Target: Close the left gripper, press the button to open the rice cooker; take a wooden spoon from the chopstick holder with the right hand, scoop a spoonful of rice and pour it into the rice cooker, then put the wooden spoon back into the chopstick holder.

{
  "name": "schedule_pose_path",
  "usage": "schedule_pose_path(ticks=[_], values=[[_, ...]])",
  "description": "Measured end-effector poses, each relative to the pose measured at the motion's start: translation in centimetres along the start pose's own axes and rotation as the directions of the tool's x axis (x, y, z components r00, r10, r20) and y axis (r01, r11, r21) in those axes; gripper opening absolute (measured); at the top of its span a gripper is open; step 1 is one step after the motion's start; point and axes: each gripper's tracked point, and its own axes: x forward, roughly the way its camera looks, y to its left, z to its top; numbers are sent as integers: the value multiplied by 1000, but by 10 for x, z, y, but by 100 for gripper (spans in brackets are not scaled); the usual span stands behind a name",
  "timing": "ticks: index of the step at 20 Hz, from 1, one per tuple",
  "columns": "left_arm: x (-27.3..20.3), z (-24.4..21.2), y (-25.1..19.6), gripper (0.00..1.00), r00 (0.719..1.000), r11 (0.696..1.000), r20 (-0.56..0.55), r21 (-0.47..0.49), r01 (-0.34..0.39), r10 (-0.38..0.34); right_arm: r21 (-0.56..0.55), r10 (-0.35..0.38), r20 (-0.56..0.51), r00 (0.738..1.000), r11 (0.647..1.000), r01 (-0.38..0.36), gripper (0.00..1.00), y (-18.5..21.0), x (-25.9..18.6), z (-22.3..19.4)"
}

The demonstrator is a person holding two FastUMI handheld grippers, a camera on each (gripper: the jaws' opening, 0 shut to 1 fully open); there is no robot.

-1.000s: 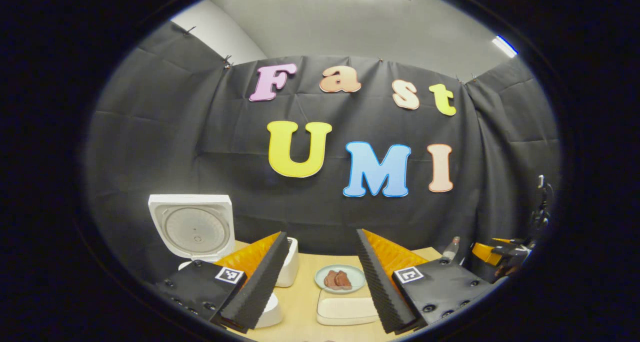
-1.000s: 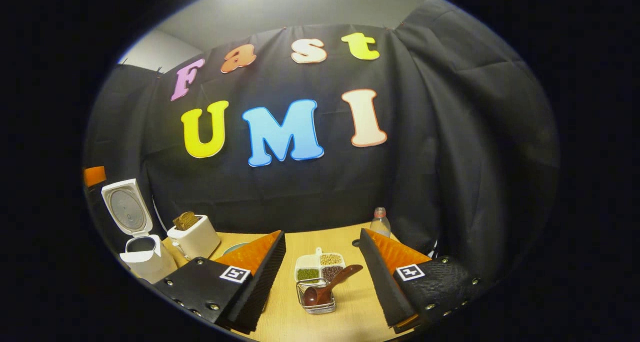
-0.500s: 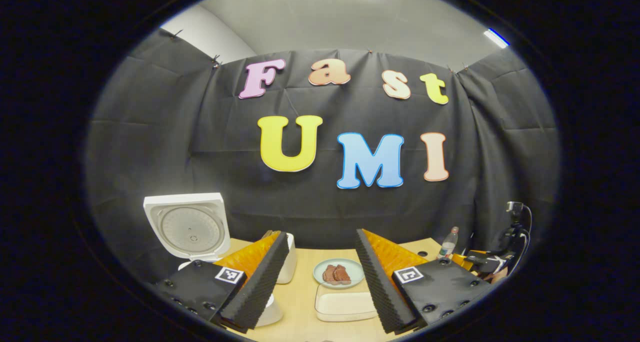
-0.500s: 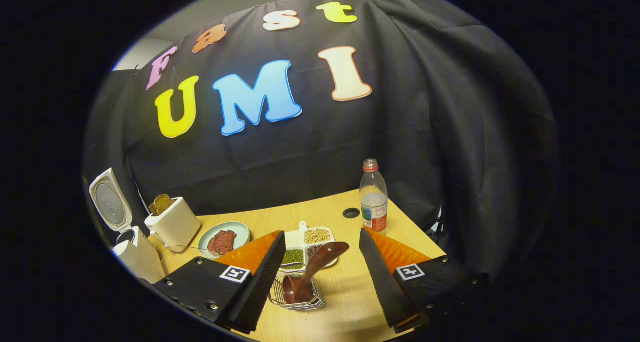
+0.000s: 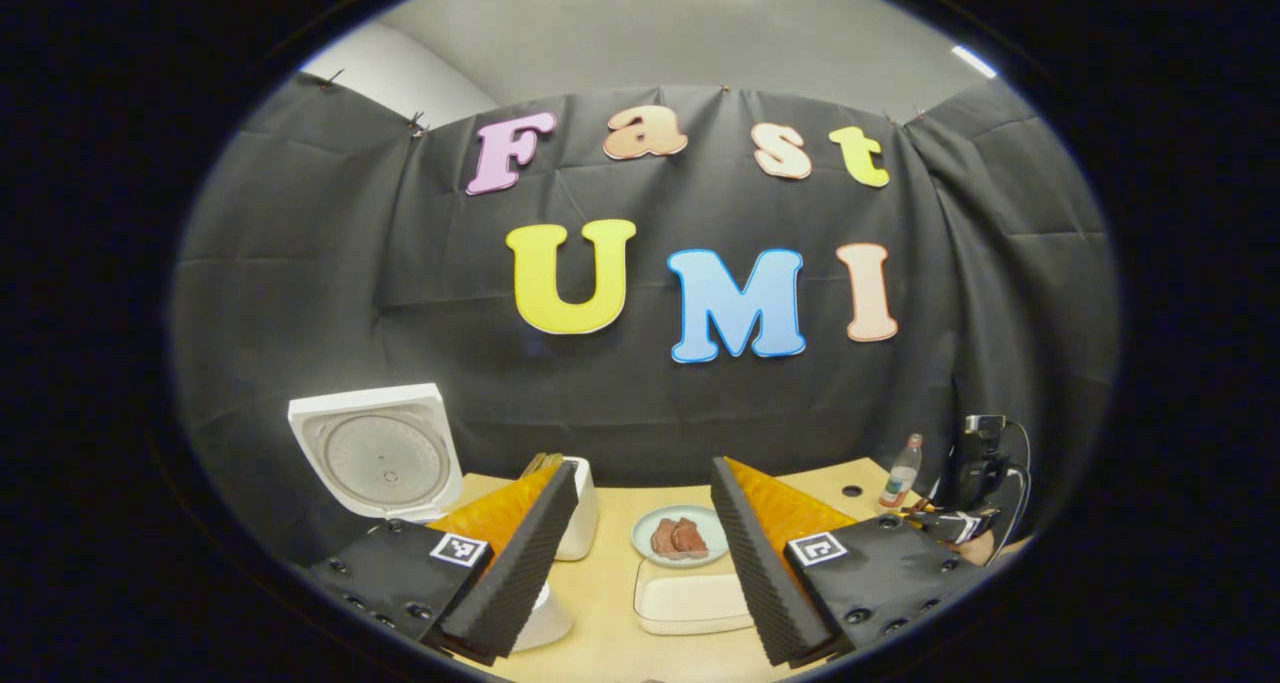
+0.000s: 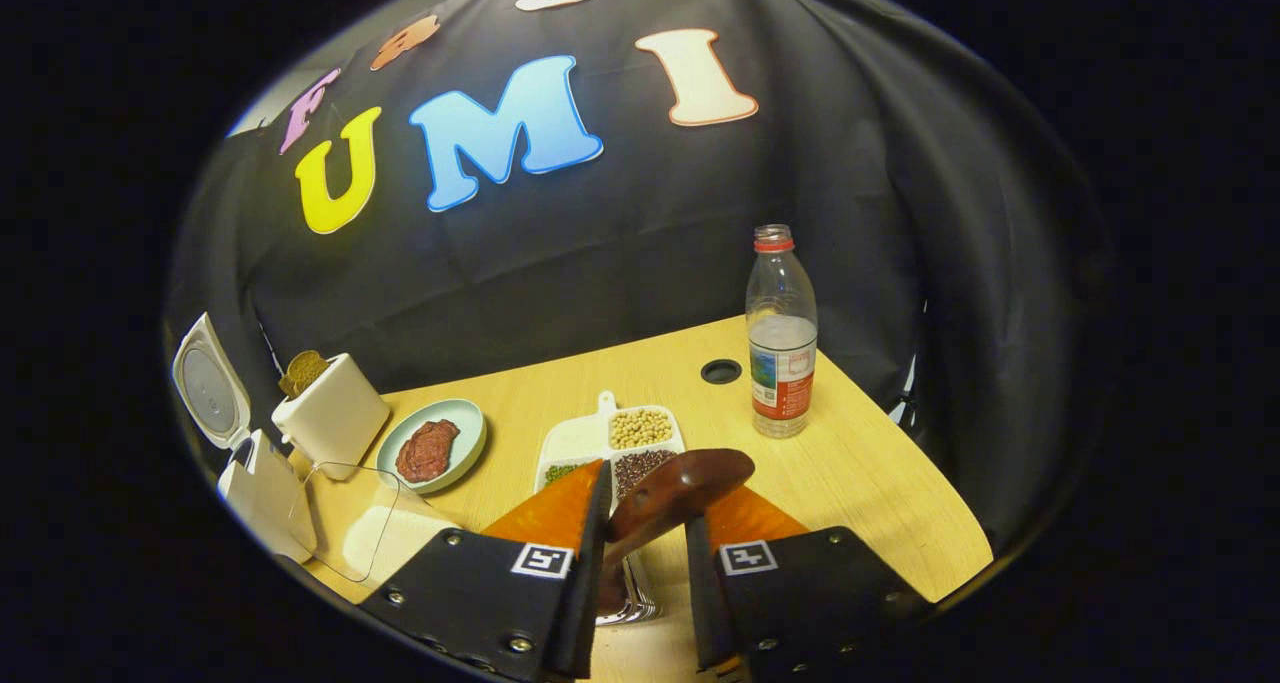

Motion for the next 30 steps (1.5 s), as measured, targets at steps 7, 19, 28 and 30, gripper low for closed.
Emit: schedule_pose_path(ticks=[7,19,28,30], values=[[-4,3,-20,92,1000,1000,9,21,-13,13,2,107,42,993,994,-107,9,35,-17,17],[-2,14,-12,92,994,997,94,-38,65,-61,-17,111,109,988,994,-110,8,57,-98,81],[-19,-12,45,94,992,994,95,-66,85,-78,-36,182,138,974,983,-178,8,143,-131,100],[-21,-12,53,93,991,995,103,-42,88,-83,-50,200,134,971,980,-194,9,163,-129,98]])
